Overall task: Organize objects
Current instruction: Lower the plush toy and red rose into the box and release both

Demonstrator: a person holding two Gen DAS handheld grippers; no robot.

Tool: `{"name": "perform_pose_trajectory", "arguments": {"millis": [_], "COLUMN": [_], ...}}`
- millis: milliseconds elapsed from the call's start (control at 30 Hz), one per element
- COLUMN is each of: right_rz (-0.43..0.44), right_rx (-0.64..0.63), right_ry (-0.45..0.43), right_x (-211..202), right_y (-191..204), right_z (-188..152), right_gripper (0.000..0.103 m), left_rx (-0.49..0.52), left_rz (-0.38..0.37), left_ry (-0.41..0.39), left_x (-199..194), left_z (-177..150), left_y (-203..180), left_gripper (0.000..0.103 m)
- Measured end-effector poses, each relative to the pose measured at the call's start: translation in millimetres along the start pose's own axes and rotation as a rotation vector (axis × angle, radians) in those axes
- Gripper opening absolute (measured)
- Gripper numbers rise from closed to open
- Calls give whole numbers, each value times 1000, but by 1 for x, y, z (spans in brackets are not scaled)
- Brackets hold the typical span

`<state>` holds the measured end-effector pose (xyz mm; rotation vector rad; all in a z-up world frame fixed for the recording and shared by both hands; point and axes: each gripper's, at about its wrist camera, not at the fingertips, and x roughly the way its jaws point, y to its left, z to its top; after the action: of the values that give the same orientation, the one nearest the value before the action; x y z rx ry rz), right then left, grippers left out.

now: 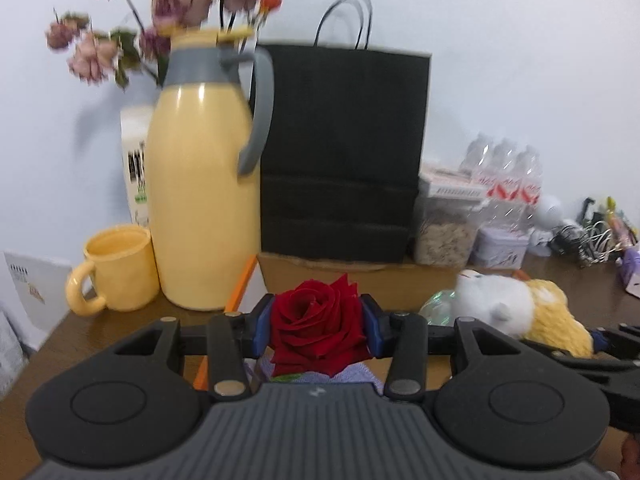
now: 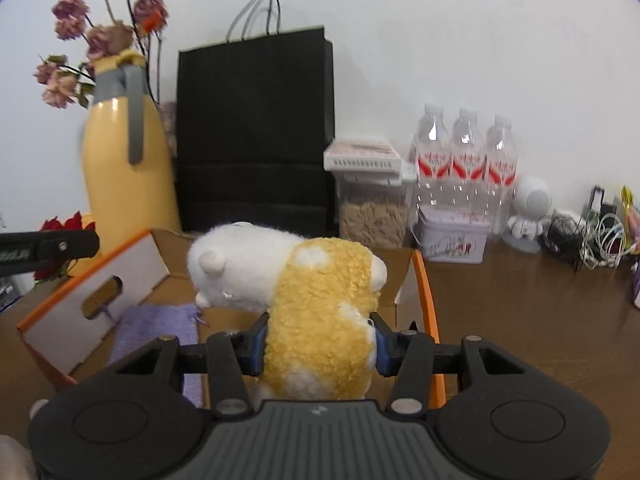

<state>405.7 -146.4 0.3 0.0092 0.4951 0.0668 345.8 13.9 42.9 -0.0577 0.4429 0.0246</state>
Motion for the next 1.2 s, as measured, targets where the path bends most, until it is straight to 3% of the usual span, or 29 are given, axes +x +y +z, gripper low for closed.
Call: {"name": "perform_pose_trajectory", "arguments": {"millis": [167, 333, 500, 533, 567, 633, 933, 1200], "right_rz": [15, 9, 2, 0, -3, -10, -13, -14], "right_rx": [1, -5, -3, -4, -4, 5, 1, -19], "right_ry": [39, 49, 43, 39, 35, 2, -30, -77], "right_x": [10, 10, 6, 5, 4, -1, -11, -32], "right_y": [-1, 1, 1, 1, 2, 1, 3, 6], "right_z": [-9, -11, -9, -9, -8, -6, 1, 6], "right_gripper": [48, 49, 55, 65, 84, 102, 103, 103], "left_rx": [23, 39, 34, 28, 25, 33, 22, 18], "left_rz": [3, 7, 27, 34, 47, 60, 71, 47], "left_ry": [65, 79, 0, -20, -46, -63, -58, -104], "left_x": [17, 19, 7, 5, 2, -1, -1, -30], "left_z": [-13, -18, -14, -13, -13, -11, -9, -4], "left_y": [2, 0, 0, 0, -1, -3, -2, -4], "left_gripper": [45, 50, 101, 103, 103, 103, 103, 103]}}
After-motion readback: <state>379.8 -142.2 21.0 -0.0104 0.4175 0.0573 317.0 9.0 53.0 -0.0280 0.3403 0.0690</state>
